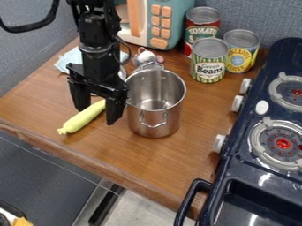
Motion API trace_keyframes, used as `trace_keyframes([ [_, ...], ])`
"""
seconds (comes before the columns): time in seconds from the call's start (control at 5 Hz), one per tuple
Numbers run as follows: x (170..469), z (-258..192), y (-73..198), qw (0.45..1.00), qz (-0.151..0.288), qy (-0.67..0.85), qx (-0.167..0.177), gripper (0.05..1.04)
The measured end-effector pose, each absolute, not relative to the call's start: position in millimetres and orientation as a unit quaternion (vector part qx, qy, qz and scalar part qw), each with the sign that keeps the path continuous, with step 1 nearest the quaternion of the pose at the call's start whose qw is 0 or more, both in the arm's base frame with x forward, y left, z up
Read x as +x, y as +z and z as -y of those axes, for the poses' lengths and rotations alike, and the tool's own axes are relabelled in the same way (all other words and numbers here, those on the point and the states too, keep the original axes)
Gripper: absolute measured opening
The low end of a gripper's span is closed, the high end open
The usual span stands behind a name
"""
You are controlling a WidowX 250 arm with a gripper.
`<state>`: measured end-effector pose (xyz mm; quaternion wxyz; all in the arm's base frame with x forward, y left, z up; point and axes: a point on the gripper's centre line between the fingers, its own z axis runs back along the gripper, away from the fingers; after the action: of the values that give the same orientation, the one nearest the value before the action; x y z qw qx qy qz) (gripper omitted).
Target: Put the spoon on the table.
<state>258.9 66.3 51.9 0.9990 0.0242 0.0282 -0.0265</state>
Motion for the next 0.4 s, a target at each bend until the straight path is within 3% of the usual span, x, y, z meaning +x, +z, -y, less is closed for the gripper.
trace_keyframes([
  [0.4,264.4,-74.7,35.2,0.998,-0.051,-0.028,0.011,0.999],
])
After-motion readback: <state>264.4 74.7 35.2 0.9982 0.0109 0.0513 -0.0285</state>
